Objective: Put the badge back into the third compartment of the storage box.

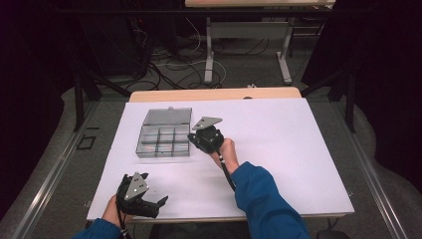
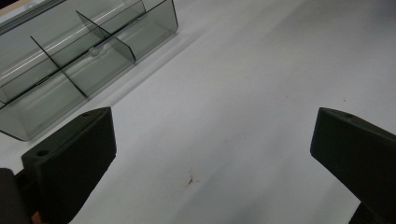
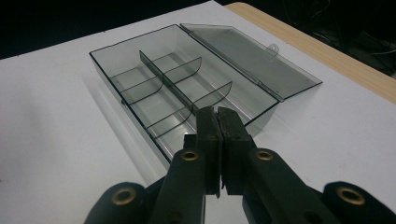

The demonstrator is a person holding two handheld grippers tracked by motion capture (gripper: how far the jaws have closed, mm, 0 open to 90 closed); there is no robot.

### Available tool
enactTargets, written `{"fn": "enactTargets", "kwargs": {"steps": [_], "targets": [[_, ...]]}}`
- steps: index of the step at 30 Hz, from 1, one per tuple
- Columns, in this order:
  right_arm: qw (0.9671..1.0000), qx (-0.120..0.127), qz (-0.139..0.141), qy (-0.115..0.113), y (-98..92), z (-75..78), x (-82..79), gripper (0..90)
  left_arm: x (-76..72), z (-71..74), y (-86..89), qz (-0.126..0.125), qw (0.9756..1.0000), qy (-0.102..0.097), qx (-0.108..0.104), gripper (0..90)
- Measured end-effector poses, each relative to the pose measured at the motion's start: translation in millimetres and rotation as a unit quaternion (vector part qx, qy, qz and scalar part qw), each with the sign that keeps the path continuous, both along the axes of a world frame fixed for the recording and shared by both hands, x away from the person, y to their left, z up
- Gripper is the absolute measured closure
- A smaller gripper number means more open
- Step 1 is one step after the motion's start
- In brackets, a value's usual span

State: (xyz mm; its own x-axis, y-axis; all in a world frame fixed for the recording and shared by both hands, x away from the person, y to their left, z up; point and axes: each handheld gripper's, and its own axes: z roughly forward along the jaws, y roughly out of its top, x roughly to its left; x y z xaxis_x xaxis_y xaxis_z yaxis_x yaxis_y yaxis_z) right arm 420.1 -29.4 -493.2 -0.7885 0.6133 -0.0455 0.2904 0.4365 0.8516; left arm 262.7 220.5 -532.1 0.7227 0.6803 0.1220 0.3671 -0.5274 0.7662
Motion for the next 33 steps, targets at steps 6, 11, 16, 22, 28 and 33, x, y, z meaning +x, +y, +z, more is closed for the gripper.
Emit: {"fn": "enactTargets", "kwargs": {"steps": [6, 11, 16, 22, 28, 33], "targets": [[1.0000, -0.003, -0.001, 0.003, 4.9, -0.2, 3.7, 88.8, 0.2, -0.1, 0.0, -0.001, 1.0000, -0.001, 0.000, 0.2], [1.0000, -0.007, 0.000, 0.005, 8.2, -0.1, 7.0, 88.8, 0.3, -0.2, 0.0, -0.001, 1.0000, -0.001, 0.000, 0.2], [1.0000, -0.005, -0.004, 0.000, 12.0, 0.5, 10.8, 88.8, 0.4, -0.1, 0.1, -0.002, 1.0000, 0.000, 0.000, 0.2], [0.9999, -0.004, -0.008, -0.006, 18.3, 2.1, 15.8, 88.8, 0.3, -0.4, 0.1, -0.001, 1.0000, 0.000, -0.001, 0.2], [0.9998, -0.001, -0.017, -0.012, 21.4, 2.7, 21.2, 88.7, 0.3, -0.4, 0.0, -0.002, 1.0000, 0.000, 0.000, 0.2], [0.9996, 0.000, -0.024, -0.014, 24.5, 0.9, 26.6, 88.8, 0.1, -0.1, 0.3, -0.001, 1.0000, 0.002, 0.002, 0.2]]}}
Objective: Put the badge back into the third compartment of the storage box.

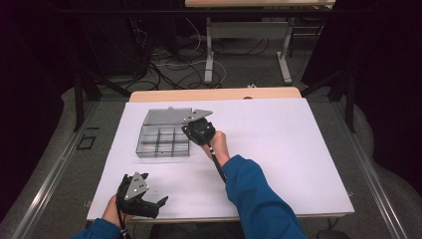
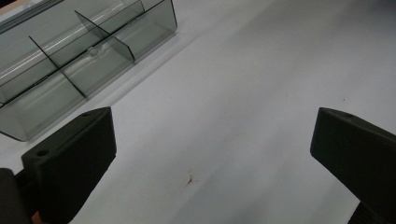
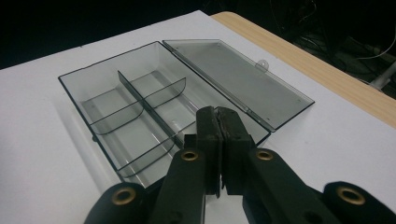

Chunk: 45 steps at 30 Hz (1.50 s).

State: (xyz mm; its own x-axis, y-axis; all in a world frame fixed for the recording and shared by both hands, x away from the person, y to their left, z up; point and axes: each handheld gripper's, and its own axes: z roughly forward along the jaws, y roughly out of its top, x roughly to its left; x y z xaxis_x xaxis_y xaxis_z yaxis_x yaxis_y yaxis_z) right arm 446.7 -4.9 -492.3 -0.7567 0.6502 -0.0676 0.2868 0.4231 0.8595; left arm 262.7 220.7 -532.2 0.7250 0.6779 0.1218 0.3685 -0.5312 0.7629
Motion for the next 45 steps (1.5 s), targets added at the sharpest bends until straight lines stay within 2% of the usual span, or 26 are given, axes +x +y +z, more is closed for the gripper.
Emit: {"fn": "enactTargets", "kwargs": {"steps": [1, 2, 9, 15, 18, 19, 20, 21, 25, 28, 29, 30, 32, 33, 36, 37, 38, 39, 45], "targets": [[1.0000, -0.008, 0.004, 0.003, -0.1, 0.4, 1.9, 88.8, 0.2, -0.2, -0.2, 0.000, 1.0000, -0.001, 0.000, 0.2], [1.0000, -0.004, -0.003, 0.004, 1.2, -0.5, 3.7, 88.8, 0.2, -0.4, -0.6, 0.000, 1.0000, -0.001, -0.002, 0.2], [1.0000, 0.000, -0.008, -0.004, 7.8, -4.7, 9.9, 88.7, 0.1, -0.5, -0.5, -0.001, 1.0000, -0.002, -0.004, 0.2], [0.9999, -0.013, -0.003, 0.001, 16.3, -9.1, 12.1, 88.7, 0.2, -0.4, -0.2, -0.002, 1.0000, -0.002, -0.003, 0.2], [0.9999, -0.015, -0.005, -0.006, 20.1, -12.9, 12.8, 88.7, 0.1, -0.4, -0.2, -0.003, 1.0000, -0.002, -0.002, 0.2], [0.9997, -0.025, -0.004, 0.002, 20.5, -13.2, 12.8, 88.7, 0.0, -0.6, -0.5, -0.002, 1.0000, -0.002, -0.004, 0.2], [0.9996, -0.028, -0.001, -0.002, 20.7, -14.6, 14.3, 88.7, 0.0, -0.1, 0.0, -0.003, 1.0000, -0.001, 0.000, 0.2], [0.9997, -0.021, -0.008, 0.000, 22.0, -16.6, 14.2, 88.7, -0.2, -0.6, -0.5, -0.001, 1.0000, -0.001, -0.004, 0.2], [0.9992, -0.038, -0.007, 0.006, 22.0, -19.9, 17.5, 88.6, 0.5, -0.7, -0.4, -0.003, 1.0000, -0.005, -0.003, 0.2], [0.9990, -0.040, -0.012, 0.012, 22.5, -22.6, 19.0, 88.6, 0.6, -0.7, -0.4, -0.003, 1.0000, -0.005, -0.004, 0.2], [0.9992, -0.039, -0.010, 0.003, 22.6, -24.3, 20.9, 88.6, 0.6, -0.5, -0.3, -0.003, 1.0000, -0.004, -0.003, 0.2], [0.9992, -0.035, -0.016, 0.008, 23.4, -25.2, 20.7, 88.6, 0.3, -0.7, -0.6, -0.002, 1.0000, -0.002, -0.005, 0.2], [0.9988, -0.043, -0.015, 0.015, 22.9, -25.0, 21.3, 88.5, 0.5, -0.4, -0.2, -0.004, 1.0000, -0.004, -0.003, 0.2], [0.9989, -0.044, -0.014, 0.008, 22.9, -26.1, 22.1, 88.5, 0.6, -0.4, -0.2, -0.003, 1.0000, -0.003, -0.004, 0.2], [0.9986, -0.050, -0.013, 0.009, 22.5, -27.0, 24.1, 88.5, 0.4, -0.5, -0.4, -0.003, 1.0000, -0.001, -0.004, 0.2], [0.9986, -0.047, -0.017, 0.014, 22.8, -27.5, 23.7, 88.4, 0.5, -0.6, -0.5, -0.003, 1.0000, -0.002, -0.004, 0.2], [0.9989, -0.044, -0.016, 0.008, 23.3, -28.7, 24.6, 88.4, 0.5, -0.5, -0.4, -0.004, 1.0000, -0.001, -0.004, 0.2], [0.9984, -0.056, -0.008, 0.009, 23.7, -29.2, 26.4, 88.4, 0.6, -0.5, -0.3, -0.003, 1.0000, -0.001, -0.004, 0.2], [0.9978, -0.064, -0.014, 0.013, 25.5, -31.8, 28.9, 88.2, 0.5, -0.6, -0.8, -0.003, 1.0000, 0.000, -0.004, 0.2]]}}
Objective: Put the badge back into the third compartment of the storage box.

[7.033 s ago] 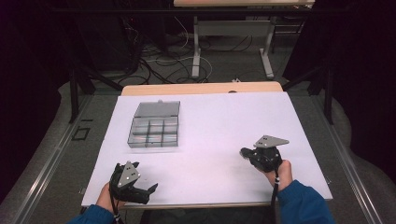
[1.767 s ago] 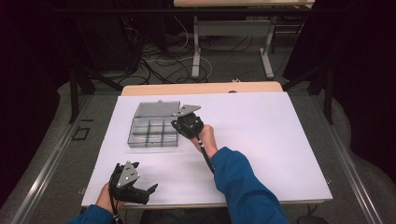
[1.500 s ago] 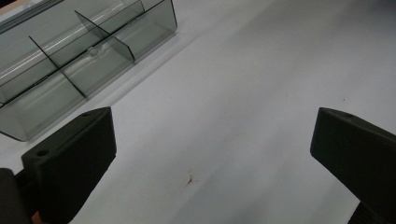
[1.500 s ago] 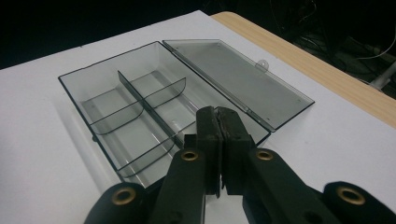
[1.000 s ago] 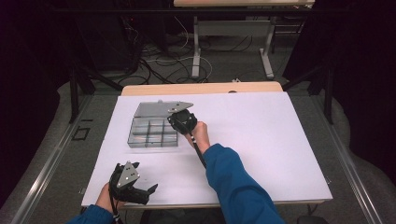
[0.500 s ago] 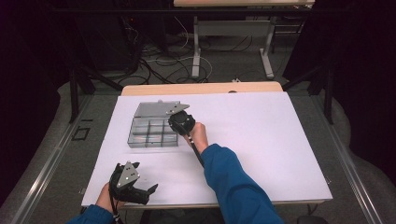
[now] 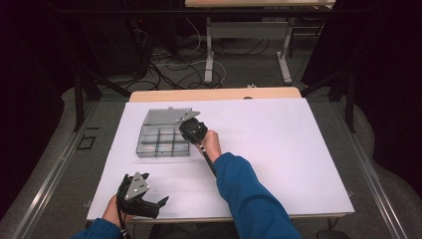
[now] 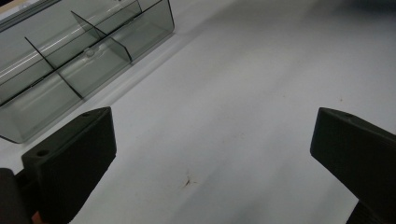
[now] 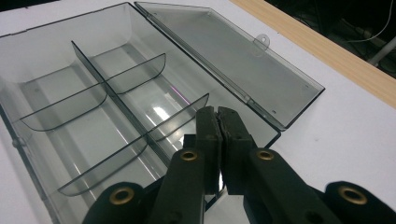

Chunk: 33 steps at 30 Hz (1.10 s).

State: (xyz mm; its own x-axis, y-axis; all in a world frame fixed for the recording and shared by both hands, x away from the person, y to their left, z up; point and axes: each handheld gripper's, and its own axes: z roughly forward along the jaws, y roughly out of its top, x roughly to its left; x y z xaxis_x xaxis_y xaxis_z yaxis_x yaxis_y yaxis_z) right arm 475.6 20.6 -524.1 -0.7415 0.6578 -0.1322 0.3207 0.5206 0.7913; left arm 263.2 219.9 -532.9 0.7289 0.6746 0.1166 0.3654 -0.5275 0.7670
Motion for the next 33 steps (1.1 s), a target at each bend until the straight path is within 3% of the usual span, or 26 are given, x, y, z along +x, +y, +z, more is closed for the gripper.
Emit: {"fn": "enactTargets", "kwargs": {"steps": [4, 8, 9, 13, 16, 17, 20, 27, 33], "targets": [[1.0000, -0.001, -0.008, 0.004, 1.3, -2.3, 0.0, 87.3, 0.3, 0.4, 0.4, -0.003, 1.0000, -0.001, -0.001, 0.2], [1.0000, -0.003, -0.006, 0.000, -1.4, 1.5, -0.1, 80.7, 0.1, 0.5, 0.8, -0.001, 1.0000, -0.001, -0.002, 0.2], [0.9999, 0.003, -0.011, 0.012, -4.0, 5.7, -2.1, 76.2, 0.1, 0.5, 0.8, -0.002, 1.0000, 0.000, -0.002, 0.2], [0.9998, 0.006, -0.003, 0.018, -9.1, 10.3, -4.0, 67.9, -0.2, 0.8, 1.0, 0.000, 1.0000, 0.000, -0.005, 0.1], [0.9990, 0.007, 0.000, 0.044, -16.4, 14.4, -8.8, 59.9, -0.1, 0.7, 0.8, 0.000, 1.0000, 0.000, -0.004, 0.2], [0.9985, 0.010, 0.009, 0.053, -21.3, 16.6, -11.1, 51.8, 0.0, 0.7, 0.7, -0.001, 1.0000, 0.000, -0.004, 0.2], [0.9982, 0.011, 0.021, 0.055, -26.4, 18.0, -13.5, 46.2, 0.2, 0.6, 0.8, 0.000, 1.0000, 0.001, -0.004, 0.2], [0.9958, 0.018, 0.036, 0.082, -45.1, 21.9, -26.6, 25.1, 0.4, 0.4, 0.8, 0.000, 1.0000, 0.001, -0.003, 0.2], [0.9933, 0.019, 0.054, 0.100, -67.1, 24.3, -38.3, 15.5, 0.8, 0.0, 0.5, 0.001, 1.0000, 0.003, -0.001, 0.2]]}}
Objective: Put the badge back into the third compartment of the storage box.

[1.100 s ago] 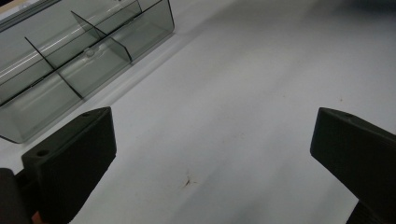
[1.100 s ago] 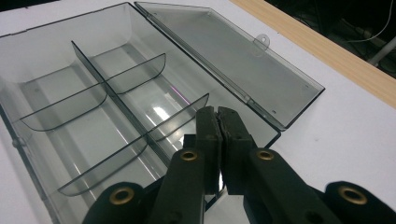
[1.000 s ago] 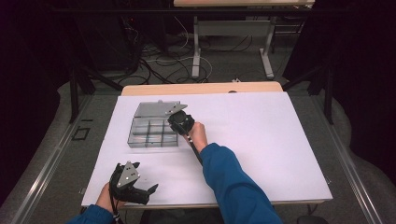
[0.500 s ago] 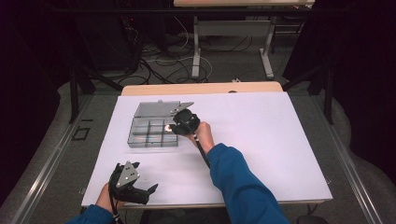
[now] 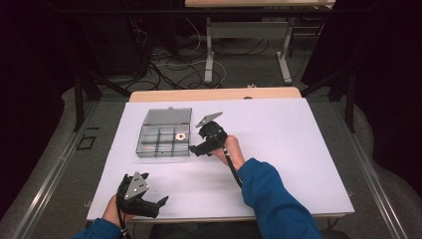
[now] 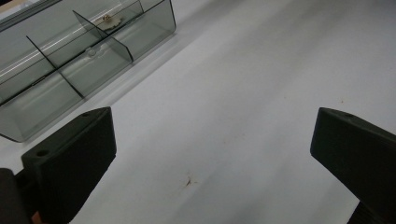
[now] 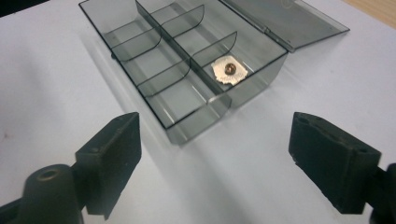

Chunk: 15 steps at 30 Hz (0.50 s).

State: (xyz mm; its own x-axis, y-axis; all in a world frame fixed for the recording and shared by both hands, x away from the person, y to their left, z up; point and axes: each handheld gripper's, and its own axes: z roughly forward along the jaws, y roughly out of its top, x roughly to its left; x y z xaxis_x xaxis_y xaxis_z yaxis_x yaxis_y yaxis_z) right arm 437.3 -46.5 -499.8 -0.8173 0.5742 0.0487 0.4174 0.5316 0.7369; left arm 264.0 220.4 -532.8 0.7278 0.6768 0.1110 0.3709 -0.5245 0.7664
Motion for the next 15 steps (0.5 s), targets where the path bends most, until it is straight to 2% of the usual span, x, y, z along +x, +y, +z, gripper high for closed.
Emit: {"fn": "enactTargets", "kwargs": {"steps": [1, 2, 4, 5, 8, 9, 12, 13, 15], "targets": [[1.0000, 0.001, 0.001, 0.008, -4.2, 1.0, -2.4, 15.0, 0.5, 0.1, 0.2, 0.000, 1.0000, -0.004, 0.002, 0.2], [0.9999, 0.004, 0.011, -0.002, -8.3, 0.6, -2.4, 14.6, 0.3, 0.3, -0.2, 0.003, 1.0000, -0.002, 0.000, 0.2], [0.9999, 0.012, 0.000, 0.001, -14.9, 2.0, -9.0, 13.2, 0.6, 0.0, -1.1, 0.002, 1.0000, -0.001, -0.001, 0.2], [0.9999, 0.013, 0.003, 0.005, -18.5, 3.1, -11.3, 12.3, 0.4, -0.5, -0.9, 0.000, 1.0000, 0.000, 0.004, 0.2], [0.9998, 0.018, 0.006, -0.003, -27.8, 5.8, -17.0, 10.0, 0.4, 0.1, 0.2, 0.001, 1.0000, -0.003, 0.002, 0.2], [0.9998, 0.016, 0.008, 0.004, -30.5, 7.6, -18.7, 9.4, 0.1, 0.0, 0.2, 0.003, 1.0000, -0.003, 0.002, 0.2], [0.9998, 0.018, 0.006, -0.005, -39.5, 10.2, -23.7, 8.3, -0.1, 0.0, -0.1, 0.002, 1.0000, -0.001, 0.000, 0.2], [0.9998, 0.014, 0.009, -0.004, -43.2, 11.4, -24.9, 8.1, -0.1, 0.0, -0.2, 0.001, 1.0000, 0.000, 0.000, 0.2], [0.9998, 0.021, 0.003, -0.004, -50.0, 12.5, -29.2, 7.1, -0.1, 0.0, -0.3, 0.001, 1.0000, 0.000, -0.001, 0.2]]}}
